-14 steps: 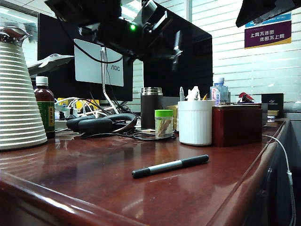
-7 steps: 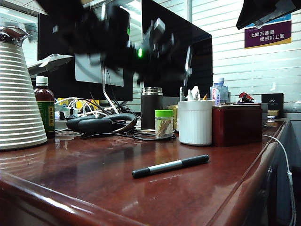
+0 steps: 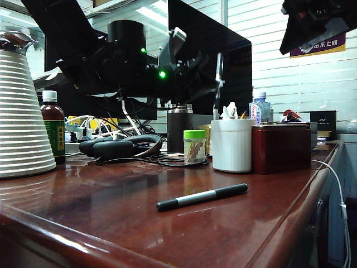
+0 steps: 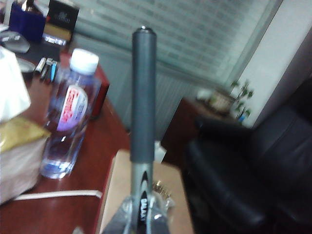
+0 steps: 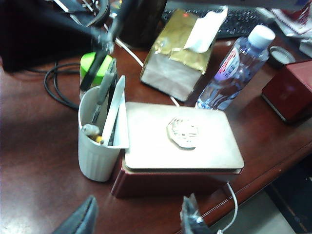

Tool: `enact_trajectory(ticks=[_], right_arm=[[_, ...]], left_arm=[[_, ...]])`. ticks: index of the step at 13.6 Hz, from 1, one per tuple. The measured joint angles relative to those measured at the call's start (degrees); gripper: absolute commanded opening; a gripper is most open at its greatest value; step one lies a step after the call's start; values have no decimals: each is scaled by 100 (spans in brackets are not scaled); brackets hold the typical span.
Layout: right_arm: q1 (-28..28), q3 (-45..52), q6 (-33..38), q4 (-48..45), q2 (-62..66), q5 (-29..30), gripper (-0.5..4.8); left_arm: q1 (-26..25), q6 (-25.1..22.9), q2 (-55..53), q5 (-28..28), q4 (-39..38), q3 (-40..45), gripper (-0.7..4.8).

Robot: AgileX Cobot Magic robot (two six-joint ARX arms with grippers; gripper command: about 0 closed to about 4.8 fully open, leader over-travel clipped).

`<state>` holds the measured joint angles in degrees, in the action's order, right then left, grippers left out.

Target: Pick up all the pens on the desk and put them into the pen holder one by one.

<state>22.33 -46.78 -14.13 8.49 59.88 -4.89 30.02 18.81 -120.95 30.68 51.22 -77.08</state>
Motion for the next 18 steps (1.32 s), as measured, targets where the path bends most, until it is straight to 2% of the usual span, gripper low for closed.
enact_trajectory(ticks=[5,6,8,11,13,14,17,18], right_arm=[[0,0,0,-2,13,-2,230],[0,0,0,-2,13,-2,230],[0,0,0,-2,11,-2,230],[-2,0,0,-2,11,-2,230],[0,0,0,-2,11,-2,230],[0,0,0,-2,11,-2,230],[0,0,0,-2,11,-2,230],[0,0,0,0,11,-7,230]], left_arm=[[205,9,-380,22,-37,0,-6],[205,9,-380,20,-46,0,32],[201,11,-380,20,-127,-2,168],[201,-7,-380,20,-122,-2,201],[199,13,-380,199,-11,-4,318],[199,22,-358,363,125,-2,350],[116,125,216,861,74,0,355],[35,140,549,1106,-258,-2,356]])
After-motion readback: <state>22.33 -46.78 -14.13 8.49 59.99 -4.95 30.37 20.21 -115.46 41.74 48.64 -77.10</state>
